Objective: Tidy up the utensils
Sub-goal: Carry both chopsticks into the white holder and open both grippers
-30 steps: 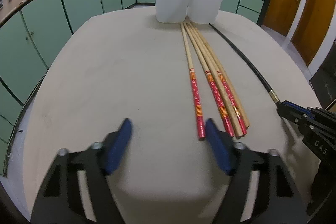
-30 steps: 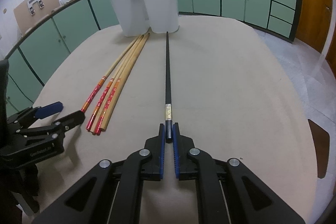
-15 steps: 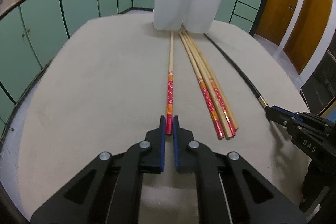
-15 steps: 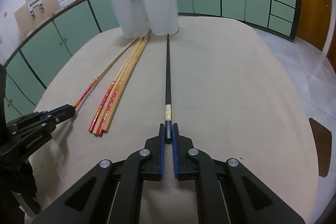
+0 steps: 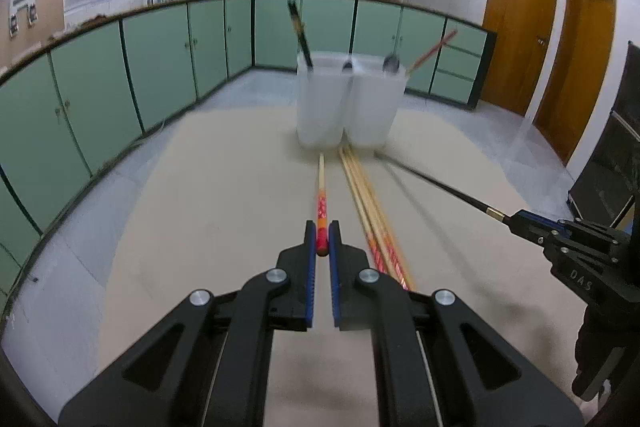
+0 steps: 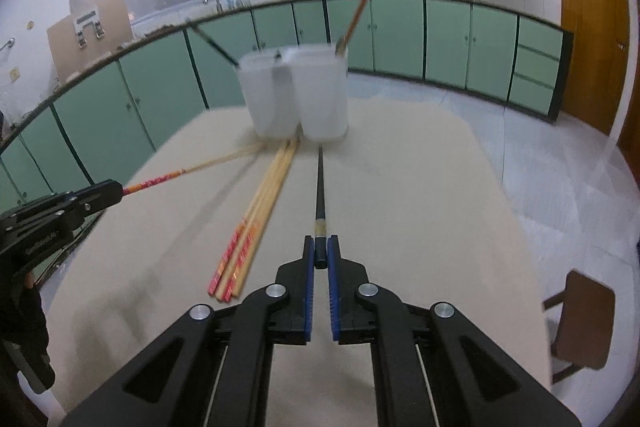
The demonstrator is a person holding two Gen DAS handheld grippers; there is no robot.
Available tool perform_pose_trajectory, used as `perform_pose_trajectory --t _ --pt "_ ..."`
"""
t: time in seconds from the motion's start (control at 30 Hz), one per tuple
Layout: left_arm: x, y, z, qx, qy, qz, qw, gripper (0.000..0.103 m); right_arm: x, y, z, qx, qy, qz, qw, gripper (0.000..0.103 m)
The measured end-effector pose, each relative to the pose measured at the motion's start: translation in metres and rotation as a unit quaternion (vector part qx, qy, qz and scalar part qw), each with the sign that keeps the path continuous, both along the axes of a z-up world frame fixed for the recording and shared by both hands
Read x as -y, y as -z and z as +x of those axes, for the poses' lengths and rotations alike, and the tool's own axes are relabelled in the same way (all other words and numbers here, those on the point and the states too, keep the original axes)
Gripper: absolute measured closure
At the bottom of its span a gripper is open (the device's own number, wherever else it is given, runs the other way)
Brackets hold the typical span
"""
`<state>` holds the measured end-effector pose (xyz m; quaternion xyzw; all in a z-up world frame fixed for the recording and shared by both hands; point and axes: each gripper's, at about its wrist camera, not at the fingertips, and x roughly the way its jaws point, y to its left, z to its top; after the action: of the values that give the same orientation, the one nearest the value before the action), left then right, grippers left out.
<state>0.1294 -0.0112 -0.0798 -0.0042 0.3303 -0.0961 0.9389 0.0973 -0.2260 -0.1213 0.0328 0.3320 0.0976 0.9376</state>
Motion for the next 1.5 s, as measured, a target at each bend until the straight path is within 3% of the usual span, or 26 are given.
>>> perform_pose_trajectory --t 0.37,1.0,1.33,1.5 --pt "0.002 -0.069 0.009 0.071 0.024 -0.009 0.9972 0.098 0.009 -0.085 0.006 0.075 -0.033 0.016 0.997 0.097" --pt "0.027 -0.141 0.038 0.144 0.087 -0.009 0.9857 0.098 0.006 -0.175 0.047 0.116 -0.091 0.029 0.989 0.097" --pt "0.039 -0.202 0.106 0.210 0.087 -0.029 0.9733 0.098 0.009 -0.250 0.117 0.173 -0.075 0.046 0.981 0.097" --pt "0.043 -0.201 0.142 0.218 0.072 -0.028 0.9730 0.098 0.007 -0.258 0.158 0.189 -0.054 0.032 0.980 0.097"
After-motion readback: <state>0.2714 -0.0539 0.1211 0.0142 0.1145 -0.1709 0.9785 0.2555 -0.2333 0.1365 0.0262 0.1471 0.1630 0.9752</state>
